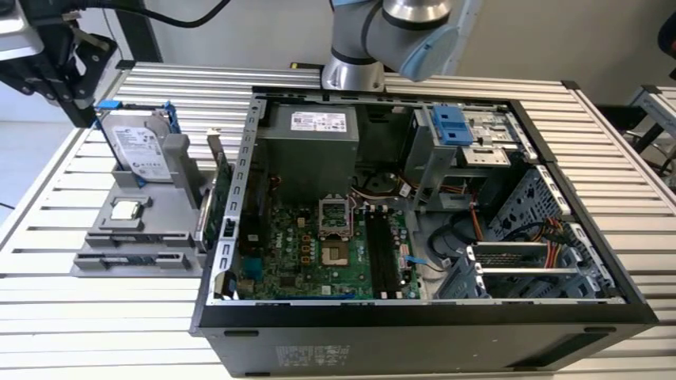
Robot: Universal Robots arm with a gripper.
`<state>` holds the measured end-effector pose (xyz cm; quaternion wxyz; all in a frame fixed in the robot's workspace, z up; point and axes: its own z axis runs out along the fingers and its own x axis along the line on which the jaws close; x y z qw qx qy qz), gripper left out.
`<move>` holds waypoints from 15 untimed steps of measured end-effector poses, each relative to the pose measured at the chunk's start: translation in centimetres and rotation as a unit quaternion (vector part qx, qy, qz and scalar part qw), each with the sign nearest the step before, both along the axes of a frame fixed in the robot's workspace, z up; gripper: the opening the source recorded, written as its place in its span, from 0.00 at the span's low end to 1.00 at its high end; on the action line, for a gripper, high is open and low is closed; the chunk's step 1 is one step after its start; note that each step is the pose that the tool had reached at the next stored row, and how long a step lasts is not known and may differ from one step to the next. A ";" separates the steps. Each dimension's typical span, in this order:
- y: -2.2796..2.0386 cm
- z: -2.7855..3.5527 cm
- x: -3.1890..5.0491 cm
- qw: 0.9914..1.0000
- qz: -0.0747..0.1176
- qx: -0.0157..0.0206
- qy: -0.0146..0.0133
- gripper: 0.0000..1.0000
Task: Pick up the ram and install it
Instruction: 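Reach for the ram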
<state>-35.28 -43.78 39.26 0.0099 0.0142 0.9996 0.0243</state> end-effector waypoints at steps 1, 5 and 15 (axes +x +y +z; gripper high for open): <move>-0.18 0.00 0.00 1.000 0.000 0.000 0.000 0.00; -0.86 0.00 0.00 1.000 0.000 0.000 0.000 0.00; -2.71 0.00 0.00 1.000 0.000 0.000 0.000 0.00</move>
